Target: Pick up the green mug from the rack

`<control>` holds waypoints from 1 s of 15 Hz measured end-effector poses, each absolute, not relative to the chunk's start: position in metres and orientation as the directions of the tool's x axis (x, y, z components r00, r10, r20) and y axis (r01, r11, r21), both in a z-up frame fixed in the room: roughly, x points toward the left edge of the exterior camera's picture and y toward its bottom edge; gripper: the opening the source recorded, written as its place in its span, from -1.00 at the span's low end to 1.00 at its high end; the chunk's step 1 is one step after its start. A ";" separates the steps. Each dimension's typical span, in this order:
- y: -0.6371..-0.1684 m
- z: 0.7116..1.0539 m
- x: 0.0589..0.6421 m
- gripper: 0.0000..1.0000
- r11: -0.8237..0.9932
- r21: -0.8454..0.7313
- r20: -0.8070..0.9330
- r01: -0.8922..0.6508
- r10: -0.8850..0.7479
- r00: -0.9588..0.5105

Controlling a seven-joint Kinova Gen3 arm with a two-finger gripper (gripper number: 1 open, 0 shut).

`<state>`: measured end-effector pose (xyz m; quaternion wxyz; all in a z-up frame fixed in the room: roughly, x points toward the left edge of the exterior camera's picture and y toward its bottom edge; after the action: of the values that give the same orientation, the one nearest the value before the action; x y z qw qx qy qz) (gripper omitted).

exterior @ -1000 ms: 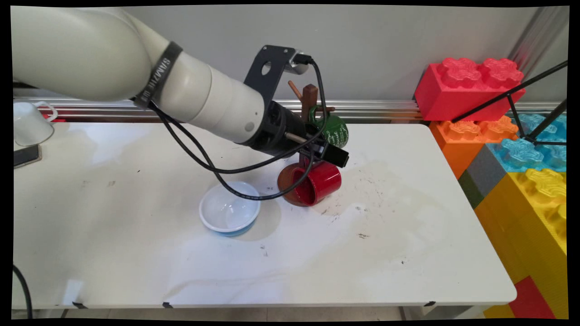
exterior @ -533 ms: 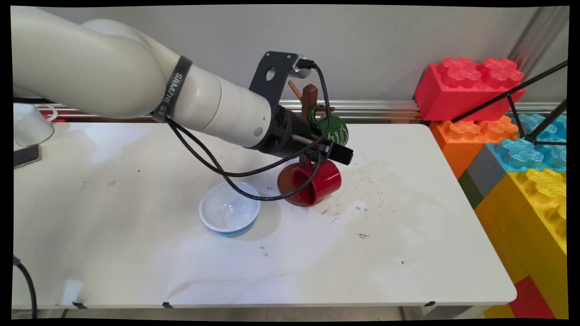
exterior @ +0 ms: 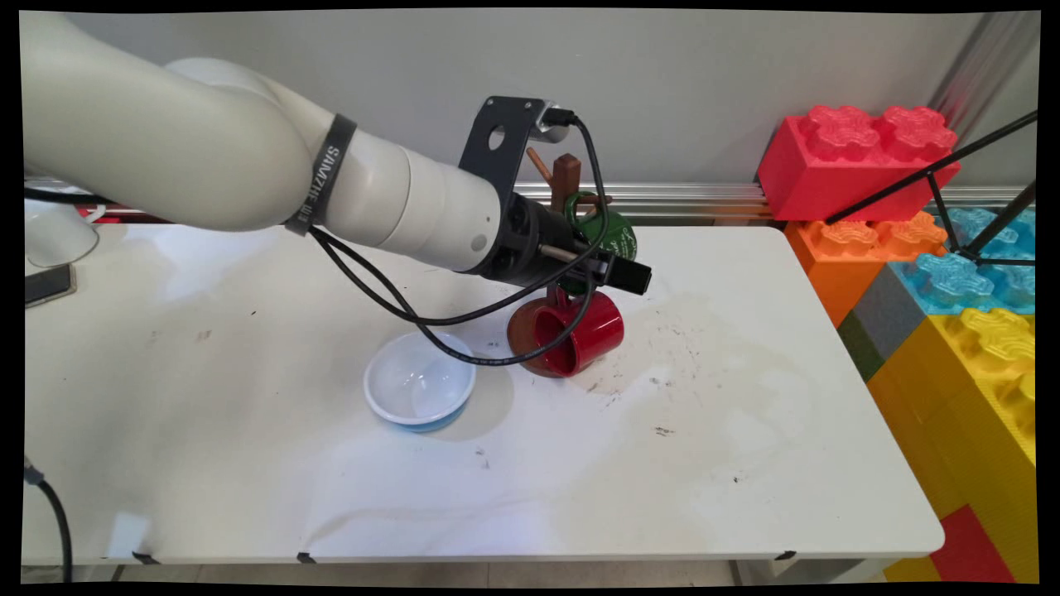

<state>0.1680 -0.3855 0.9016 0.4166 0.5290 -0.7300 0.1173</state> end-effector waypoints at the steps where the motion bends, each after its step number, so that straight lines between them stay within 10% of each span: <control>1: -0.386 0.901 0.168 1.00 0.411 0.272 0.734 -0.870 -0.673 -0.089; 13: -0.390 0.896 0.166 1.00 0.388 0.310 0.750 -0.868 -0.661 -0.027; 14: -0.390 0.895 0.166 -1.00 0.389 0.313 0.750 -0.867 -0.661 -0.026; 15: -0.390 0.895 0.166 -1.00 0.390 0.314 0.750 -0.866 -0.660 -0.025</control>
<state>0.1660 -0.3898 0.8952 0.4423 0.5401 -0.7065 0.1161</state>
